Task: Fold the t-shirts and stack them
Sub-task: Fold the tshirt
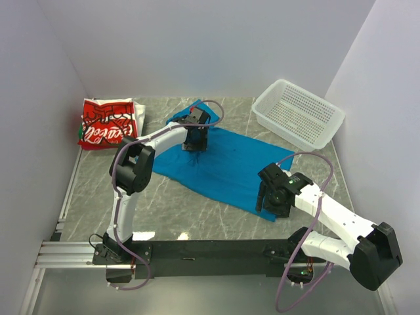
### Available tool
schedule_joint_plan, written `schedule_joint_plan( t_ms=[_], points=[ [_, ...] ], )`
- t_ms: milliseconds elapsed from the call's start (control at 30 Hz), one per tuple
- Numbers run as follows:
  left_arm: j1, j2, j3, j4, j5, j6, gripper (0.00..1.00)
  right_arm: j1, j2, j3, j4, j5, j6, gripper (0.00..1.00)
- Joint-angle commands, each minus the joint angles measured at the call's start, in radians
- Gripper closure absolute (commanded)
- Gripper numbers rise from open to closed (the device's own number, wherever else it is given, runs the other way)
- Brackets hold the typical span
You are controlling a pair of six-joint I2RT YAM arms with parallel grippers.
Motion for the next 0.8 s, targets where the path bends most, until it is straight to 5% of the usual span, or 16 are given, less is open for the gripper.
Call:
schedule_joint_plan(
  t_ms=[0,267,767],
  points=[
    [-0.006,-0.070,-0.012,0.008,-0.010,-0.010,0.36,0.006,0.004,0.004,0.019,0.011,-0.007,0.28],
    [0.013,-0.189,-0.039,-0.001,-0.085,-0.033,0.02,0.006,0.027,0.038,0.031,0.027,-0.014,0.28],
    [0.181,-0.142,-0.283,0.140,0.100,-0.084,0.01,0.003,0.237,0.271,0.065,0.071,-0.119,0.28]
  ],
)
